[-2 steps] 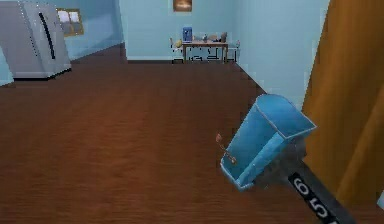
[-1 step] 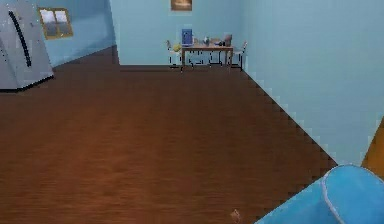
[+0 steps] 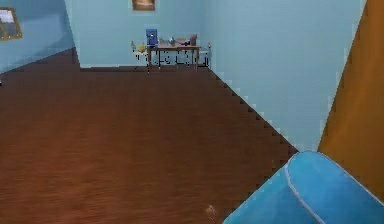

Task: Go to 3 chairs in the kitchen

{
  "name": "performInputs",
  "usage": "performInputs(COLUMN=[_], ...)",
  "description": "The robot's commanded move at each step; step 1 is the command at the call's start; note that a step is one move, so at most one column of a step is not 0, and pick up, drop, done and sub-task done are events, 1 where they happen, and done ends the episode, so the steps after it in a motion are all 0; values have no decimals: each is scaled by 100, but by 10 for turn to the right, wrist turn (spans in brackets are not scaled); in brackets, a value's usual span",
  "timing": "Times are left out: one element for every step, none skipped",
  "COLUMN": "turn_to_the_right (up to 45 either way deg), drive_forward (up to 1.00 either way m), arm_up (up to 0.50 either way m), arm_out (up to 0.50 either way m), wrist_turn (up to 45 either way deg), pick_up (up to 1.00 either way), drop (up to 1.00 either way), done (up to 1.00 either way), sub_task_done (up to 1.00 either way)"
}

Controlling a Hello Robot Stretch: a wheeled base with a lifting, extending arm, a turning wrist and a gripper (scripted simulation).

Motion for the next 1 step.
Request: performInputs(turn_to_the_right=[0], drive_forward=[100], arm_up=[0], arm_out=[0], wrist_turn=[0], pick_up=[0], drop=[0], done=[0], sub_task_done=[0])
